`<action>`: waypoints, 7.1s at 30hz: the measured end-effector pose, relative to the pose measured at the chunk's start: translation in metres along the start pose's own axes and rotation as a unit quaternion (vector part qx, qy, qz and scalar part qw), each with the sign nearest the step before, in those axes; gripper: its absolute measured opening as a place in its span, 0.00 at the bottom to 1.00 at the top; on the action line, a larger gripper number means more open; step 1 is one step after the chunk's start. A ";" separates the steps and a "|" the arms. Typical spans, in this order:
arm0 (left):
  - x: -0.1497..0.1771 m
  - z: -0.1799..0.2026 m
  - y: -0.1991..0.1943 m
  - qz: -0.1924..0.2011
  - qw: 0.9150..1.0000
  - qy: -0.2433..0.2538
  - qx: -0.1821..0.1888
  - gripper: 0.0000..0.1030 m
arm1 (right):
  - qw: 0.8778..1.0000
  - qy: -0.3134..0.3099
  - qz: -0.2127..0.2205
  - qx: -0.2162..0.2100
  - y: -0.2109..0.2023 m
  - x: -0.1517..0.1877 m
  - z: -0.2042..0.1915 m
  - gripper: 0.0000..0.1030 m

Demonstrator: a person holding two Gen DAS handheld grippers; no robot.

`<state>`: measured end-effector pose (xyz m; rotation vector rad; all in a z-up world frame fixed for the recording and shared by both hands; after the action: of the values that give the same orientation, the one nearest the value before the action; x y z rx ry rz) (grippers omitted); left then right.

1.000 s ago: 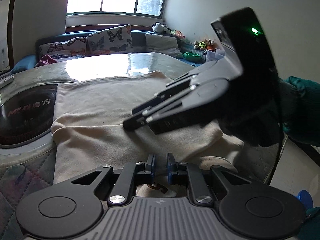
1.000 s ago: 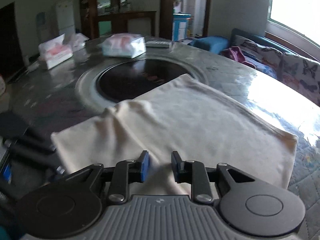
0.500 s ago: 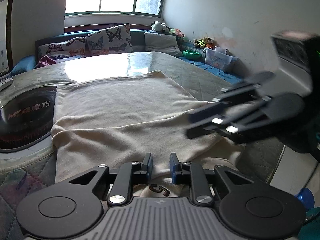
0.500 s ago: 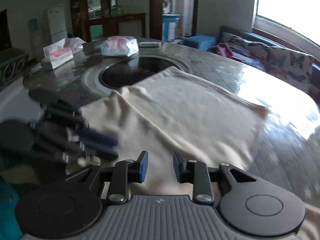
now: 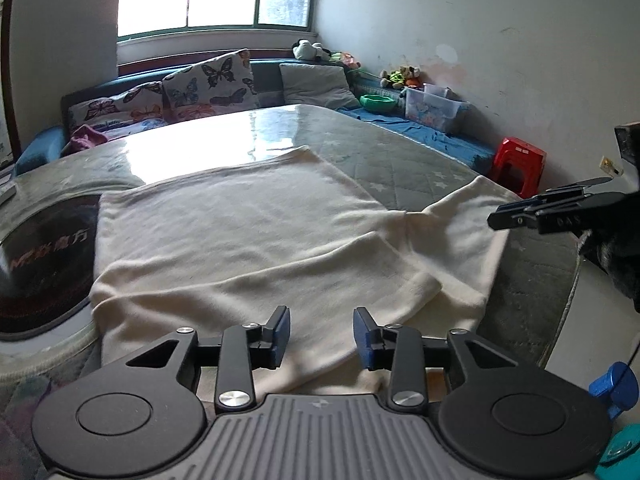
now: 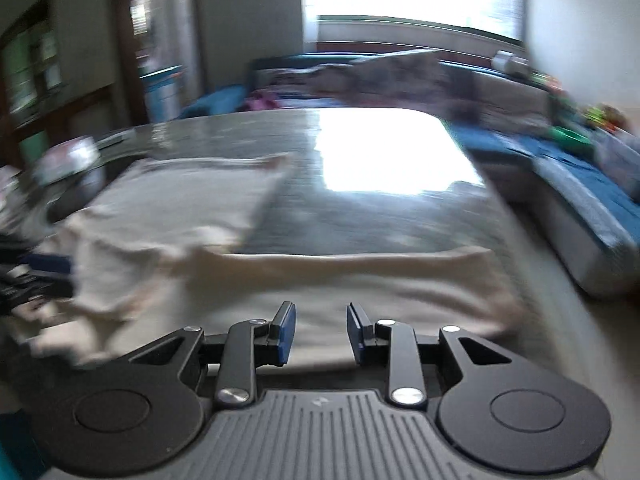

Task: Fold clothes

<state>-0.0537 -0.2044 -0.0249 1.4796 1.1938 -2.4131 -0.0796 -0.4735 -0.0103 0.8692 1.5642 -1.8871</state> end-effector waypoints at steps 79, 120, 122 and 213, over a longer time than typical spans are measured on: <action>0.035 -0.064 -0.091 0.087 0.989 -0.083 -0.082 0.49 | 0.947 -0.187 0.049 -0.257 -0.073 -0.070 -0.246 0.18; -0.009 -0.065 -0.052 0.054 0.993 -0.048 -0.094 0.08 | 0.978 -0.135 0.003 -0.160 -0.015 -0.028 -0.132 0.31; -0.012 -0.068 -0.042 0.050 0.994 -0.048 -0.089 0.08 | 0.980 -0.126 0.001 -0.156 -0.004 -0.030 -0.133 0.31; 0.025 -0.027 -0.053 0.020 0.994 0.105 -0.019 0.18 | 0.938 -0.265 0.043 -0.217 -0.043 0.013 -0.178 0.14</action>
<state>-0.0701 -0.1426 -0.0202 1.7642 1.2255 -2.2418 -0.0954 -0.2904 -0.0144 0.2017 1.4751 -1.4587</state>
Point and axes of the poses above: each gripper's, at about its wrist camera, not at the fingertips, and y roughly the way its jaws point, z to its right, x to its underside, the point moved 7 cm from there along y, roughly the way its jaws point, and after that the axes turned 15 degrees about x, right-handed, at the moved point
